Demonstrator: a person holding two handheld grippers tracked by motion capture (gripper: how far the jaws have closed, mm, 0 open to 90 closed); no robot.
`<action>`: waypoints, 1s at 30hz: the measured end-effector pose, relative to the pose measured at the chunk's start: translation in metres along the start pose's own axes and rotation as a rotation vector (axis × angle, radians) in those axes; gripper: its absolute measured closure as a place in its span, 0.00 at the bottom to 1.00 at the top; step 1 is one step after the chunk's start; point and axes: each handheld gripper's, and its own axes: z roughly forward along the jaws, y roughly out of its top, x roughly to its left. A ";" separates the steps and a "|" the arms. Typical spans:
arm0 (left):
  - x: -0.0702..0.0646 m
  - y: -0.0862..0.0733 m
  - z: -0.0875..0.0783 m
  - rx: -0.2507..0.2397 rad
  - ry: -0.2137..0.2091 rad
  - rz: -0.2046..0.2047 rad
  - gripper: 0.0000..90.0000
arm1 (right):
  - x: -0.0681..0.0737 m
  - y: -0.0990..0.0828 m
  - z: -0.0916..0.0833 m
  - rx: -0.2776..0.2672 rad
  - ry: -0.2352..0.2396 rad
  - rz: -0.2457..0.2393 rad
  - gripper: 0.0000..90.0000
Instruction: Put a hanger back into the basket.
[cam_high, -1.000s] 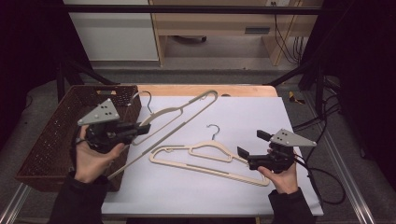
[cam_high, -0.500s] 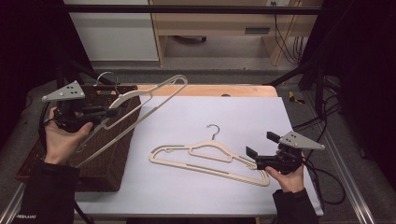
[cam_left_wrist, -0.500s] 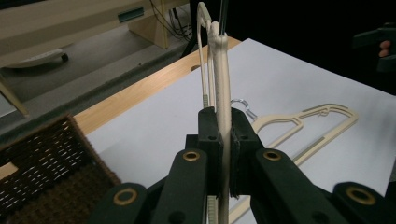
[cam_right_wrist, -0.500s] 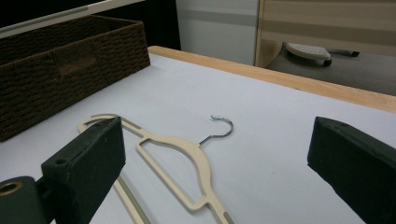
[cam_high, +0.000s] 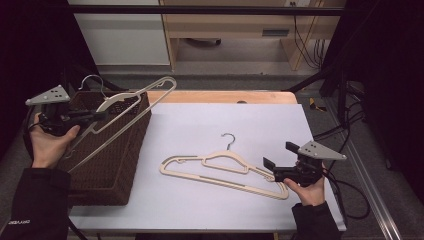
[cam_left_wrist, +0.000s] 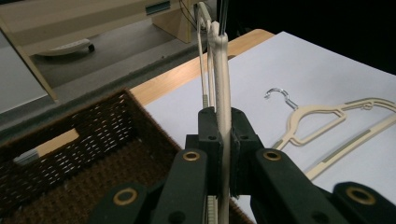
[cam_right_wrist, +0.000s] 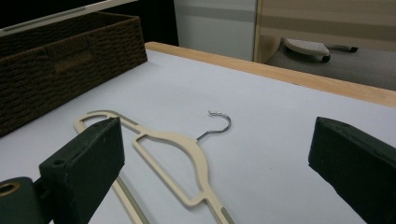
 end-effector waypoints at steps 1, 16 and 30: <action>0.004 -0.002 -0.001 0.004 0.009 -0.005 0.96 | 0.001 0.000 0.001 0.001 -0.002 0.002 0.04; 0.047 -0.040 -0.021 0.065 0.120 -0.053 0.96 | 0.001 -0.002 0.005 0.016 -0.003 -0.002 0.04; 0.056 -0.079 -0.014 0.101 0.118 -0.121 0.96 | 0.002 -0.003 0.006 0.023 0.006 -0.002 0.04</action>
